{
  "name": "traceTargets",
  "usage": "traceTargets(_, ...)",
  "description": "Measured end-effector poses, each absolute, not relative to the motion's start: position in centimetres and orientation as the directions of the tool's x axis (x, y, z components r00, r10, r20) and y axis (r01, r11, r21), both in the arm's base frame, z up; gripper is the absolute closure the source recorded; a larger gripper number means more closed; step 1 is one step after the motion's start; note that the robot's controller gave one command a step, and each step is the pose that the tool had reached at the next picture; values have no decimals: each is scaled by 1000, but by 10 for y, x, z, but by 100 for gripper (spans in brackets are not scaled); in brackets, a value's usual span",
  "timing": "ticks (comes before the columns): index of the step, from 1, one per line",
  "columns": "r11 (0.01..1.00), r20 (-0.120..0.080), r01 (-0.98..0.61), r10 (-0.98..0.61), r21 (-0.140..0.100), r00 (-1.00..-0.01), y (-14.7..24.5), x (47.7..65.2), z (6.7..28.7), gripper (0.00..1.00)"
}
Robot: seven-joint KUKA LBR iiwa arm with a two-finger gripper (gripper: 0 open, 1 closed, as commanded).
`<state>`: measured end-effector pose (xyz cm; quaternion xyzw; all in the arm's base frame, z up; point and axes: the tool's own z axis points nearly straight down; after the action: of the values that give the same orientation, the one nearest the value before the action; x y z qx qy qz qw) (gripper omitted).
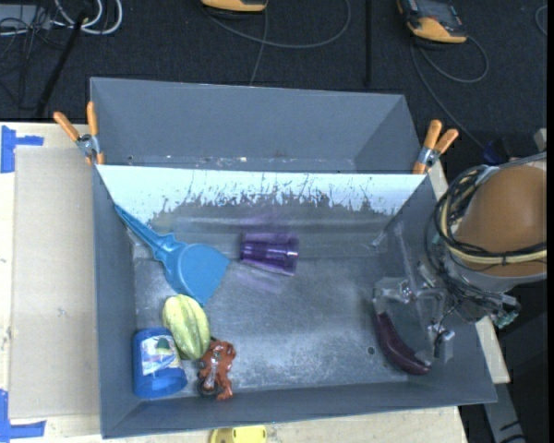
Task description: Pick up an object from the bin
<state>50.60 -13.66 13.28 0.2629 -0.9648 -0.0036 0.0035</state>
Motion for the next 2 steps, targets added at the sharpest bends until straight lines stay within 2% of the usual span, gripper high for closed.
traceTargets(1, 823, -6, -567, -567, -5, -823, -150, 518, 142, 0)
traceTargets(2, 810, -1, -586, -586, 1, -810, -144, 491, 100, 0)
